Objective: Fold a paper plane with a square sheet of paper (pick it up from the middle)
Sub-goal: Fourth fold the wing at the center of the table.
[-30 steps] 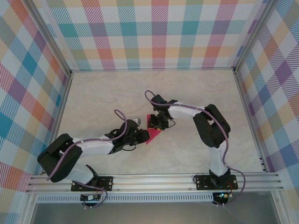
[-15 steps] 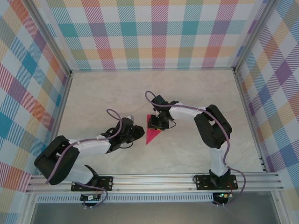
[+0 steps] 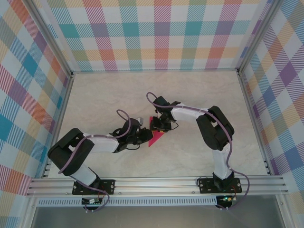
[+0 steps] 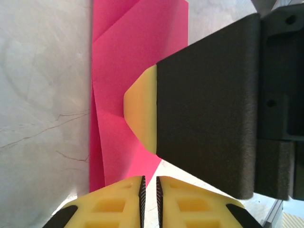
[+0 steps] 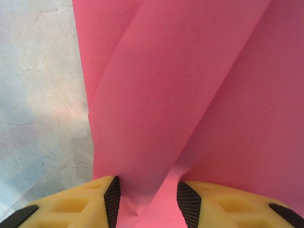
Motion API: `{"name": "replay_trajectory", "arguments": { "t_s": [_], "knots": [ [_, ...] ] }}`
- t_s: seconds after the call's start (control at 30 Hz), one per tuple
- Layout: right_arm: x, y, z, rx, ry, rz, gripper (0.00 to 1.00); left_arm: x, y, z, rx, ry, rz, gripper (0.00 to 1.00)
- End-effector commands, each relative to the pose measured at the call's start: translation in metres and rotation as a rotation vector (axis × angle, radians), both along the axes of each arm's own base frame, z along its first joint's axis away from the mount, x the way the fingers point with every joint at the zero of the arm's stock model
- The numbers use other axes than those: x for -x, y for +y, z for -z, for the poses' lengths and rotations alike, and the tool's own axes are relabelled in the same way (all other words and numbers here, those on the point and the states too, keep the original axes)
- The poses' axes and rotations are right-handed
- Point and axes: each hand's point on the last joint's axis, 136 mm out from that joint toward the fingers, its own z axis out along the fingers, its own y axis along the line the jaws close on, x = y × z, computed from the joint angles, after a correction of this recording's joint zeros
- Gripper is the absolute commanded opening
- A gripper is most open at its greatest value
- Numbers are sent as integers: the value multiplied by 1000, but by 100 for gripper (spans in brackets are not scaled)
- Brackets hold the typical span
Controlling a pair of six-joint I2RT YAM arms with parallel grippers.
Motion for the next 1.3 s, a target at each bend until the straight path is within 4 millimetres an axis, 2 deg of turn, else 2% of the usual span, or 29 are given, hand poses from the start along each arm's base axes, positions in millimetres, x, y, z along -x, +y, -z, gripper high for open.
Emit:
{"name": "replay_trajectory", "arguments": {
  "t_s": [0.0, 0.27, 0.4, 0.53, 0.67, 0.8, 0.97, 1.07, 1.1, 1.17, 1.27],
  "knots": [
    [27, -60, 81, 287, 105, 2, 44, -5, -7, -3, 26, -3, 19, 16],
    [28, -60, 83, 292, 113, 7, 44, 4, -2, 19, -18, 57, 21, 15],
    [28, -61, 85, 300, 119, 11, 44, 6, 1, 23, -29, 69, 13, 14],
    [28, -62, 86, 309, 125, 16, 44, 10, 5, 31, -64, 92, 7, 10],
    [26, -56, 79, 285, 120, 15, 43, 16, 15, 43, -130, 130, -8, 5],
    [16, -42, 54, 218, 80, 9, 44, 25, 25, 58, -198, 178, -13, 2],
    [-5, -24, -6, 78, -43, 15, 44, 33, 31, 69, -237, 215, -12, 1],
    [-13, -21, -38, -19, -124, 29, 44, 34, 34, 72, -250, 223, -16, 0],
    [-15, -20, -47, -51, -151, 31, 43, 35, 35, 72, -250, 225, -17, 0],
    [-13, -19, -56, -105, -186, 10, 28, 35, 35, 73, -255, 226, -18, 0],
    [0, -8, -56, -200, -179, -65, 15, 35, 35, 74, -257, 226, -18, 0]
  ]
}}
